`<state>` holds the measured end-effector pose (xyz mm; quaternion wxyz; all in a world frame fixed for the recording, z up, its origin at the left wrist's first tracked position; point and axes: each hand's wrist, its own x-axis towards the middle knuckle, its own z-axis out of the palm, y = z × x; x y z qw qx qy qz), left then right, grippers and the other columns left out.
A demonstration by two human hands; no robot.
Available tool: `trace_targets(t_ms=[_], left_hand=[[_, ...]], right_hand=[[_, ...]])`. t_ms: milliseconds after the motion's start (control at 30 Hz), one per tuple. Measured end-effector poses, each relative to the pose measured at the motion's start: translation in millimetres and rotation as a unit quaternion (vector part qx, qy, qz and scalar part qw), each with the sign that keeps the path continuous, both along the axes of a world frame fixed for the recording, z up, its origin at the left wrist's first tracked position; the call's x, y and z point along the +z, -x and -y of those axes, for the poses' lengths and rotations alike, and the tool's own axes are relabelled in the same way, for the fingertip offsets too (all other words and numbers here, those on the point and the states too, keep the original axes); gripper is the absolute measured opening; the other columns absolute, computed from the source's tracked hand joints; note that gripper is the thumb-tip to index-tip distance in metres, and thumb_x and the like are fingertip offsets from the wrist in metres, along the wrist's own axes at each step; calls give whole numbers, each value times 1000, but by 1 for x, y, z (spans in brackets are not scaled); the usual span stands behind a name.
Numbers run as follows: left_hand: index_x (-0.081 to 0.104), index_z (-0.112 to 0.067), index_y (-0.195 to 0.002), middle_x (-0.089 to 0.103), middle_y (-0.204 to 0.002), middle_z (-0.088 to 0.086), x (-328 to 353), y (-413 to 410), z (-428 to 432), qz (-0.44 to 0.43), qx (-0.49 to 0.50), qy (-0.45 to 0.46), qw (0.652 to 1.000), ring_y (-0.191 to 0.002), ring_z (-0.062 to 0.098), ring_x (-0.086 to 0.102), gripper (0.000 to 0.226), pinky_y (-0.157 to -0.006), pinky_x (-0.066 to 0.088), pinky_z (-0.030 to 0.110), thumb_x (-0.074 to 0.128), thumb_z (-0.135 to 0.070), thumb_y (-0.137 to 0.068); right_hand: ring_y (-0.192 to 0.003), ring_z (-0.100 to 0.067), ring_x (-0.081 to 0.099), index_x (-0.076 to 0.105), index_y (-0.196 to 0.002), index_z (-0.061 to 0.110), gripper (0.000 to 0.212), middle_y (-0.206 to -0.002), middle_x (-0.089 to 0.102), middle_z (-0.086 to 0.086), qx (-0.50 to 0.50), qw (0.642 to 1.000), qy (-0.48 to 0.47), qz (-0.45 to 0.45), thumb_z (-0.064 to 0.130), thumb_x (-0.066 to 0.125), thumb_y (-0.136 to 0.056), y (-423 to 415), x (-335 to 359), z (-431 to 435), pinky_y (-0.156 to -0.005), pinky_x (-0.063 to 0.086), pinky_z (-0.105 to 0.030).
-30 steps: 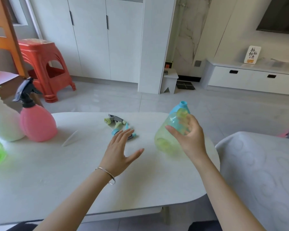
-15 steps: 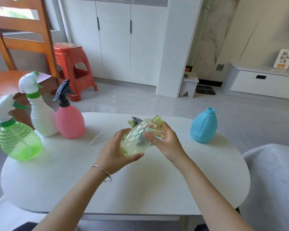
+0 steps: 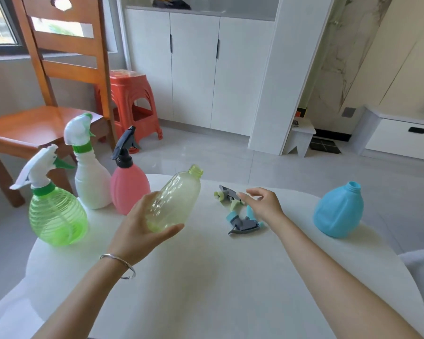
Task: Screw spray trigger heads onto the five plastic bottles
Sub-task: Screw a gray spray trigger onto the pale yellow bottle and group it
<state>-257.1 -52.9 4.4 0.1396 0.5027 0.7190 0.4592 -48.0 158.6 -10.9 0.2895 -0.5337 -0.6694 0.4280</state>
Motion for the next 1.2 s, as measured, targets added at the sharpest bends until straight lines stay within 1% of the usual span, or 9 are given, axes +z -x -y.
trace_targets(t_ms=[133, 200, 367, 500, 567, 633, 767, 967, 1200], left_hand=[[44, -42, -116, 59, -112, -14, 0, 5, -5, 4, 1, -9, 1000, -101, -11, 53, 68, -78, 40, 9, 82, -44, -60], [44, -41, -119, 58, -113, -14, 0, 9, -7, 5, 3, -12, 1000, -103, -9, 53, 71, -78, 40, 11, 82, -45, -59], [44, -38, -123, 57, -115, -13, -1, 12, -8, -2, 14, -18, 1000, -103, -5, 53, 74, -78, 41, 16, 81, -45, -59], [42, -44, -117, 56, -112, -19, 1, 7, -9, -10, 12, -22, 1000, -101, -12, 51, 70, -75, 39, 9, 82, -44, -59], [42, -43, -116, 56, -111, -19, 2, 5, -10, -8, 13, -26, 1000, -101, -9, 52, 69, -74, 39, 9, 82, -43, -59], [42, -43, -116, 56, -111, -20, 2, 3, -10, -10, 7, -29, 999, -101, -10, 52, 70, -74, 39, 8, 82, -43, -59], [42, -42, -118, 52, -113, -25, 3, -3, -10, -18, -6, -33, 999, -102, -14, 49, 72, -75, 38, 6, 83, -43, -59], [45, -33, -123, 55, -116, -12, 0, -14, -12, -12, -25, -28, 999, -105, 5, 53, 83, -85, 40, 20, 78, -58, -51], [44, -29, -127, 54, -118, -10, -4, -26, -12, -42, -30, 3, 999, -109, 12, 52, 92, -93, 43, 30, 67, -67, -47]], right_hand=[[-112, -20, 57, 61, -117, 11, 64, -119, 61, -5, 13, 996, 57, 63, 44, 80, -65, 14, -12, -28, -100, 42, -33], [-109, -21, 58, 63, -106, 15, 58, -109, 62, -1, 19, 994, 60, 93, 46, 83, -60, 20, -16, -34, -100, 43, -35], [-82, -23, 58, 57, -62, 21, 34, -76, 63, 2, 16, 979, 3, 204, 45, 79, -61, 34, -4, -30, -75, 43, -33], [-53, -20, 32, 29, -46, 21, 49, -49, 29, 2, 19, 973, -11, 231, 32, 73, -64, 40, 5, -24, -49, 20, -31], [-53, -19, 32, 36, -50, 17, 40, -53, 32, 1, 3, 981, -22, 193, 29, 71, -64, 36, 4, -24, -49, 21, -30], [-64, -20, 48, 51, -73, 14, 28, -68, 49, 1, 1, 991, -25, 133, 28, 75, -66, 27, 6, -25, -53, 33, -28], [-87, -22, 64, 58, -110, 5, 50, -99, 64, -10, 20, 999, 15, -25, 19, 82, -68, 7, 16, -19, -83, 55, -35], [-82, -26, 68, 61, -101, 1, 30, -92, 68, -15, -22, 986, -19, -163, 11, 75, -76, -24, 42, 9, -59, 56, -17], [-79, -19, 71, 63, -95, 10, 13, -92, 71, -5, -124, 948, -14, -294, 19, 65, -86, -67, 40, 55, -60, 55, -18]])
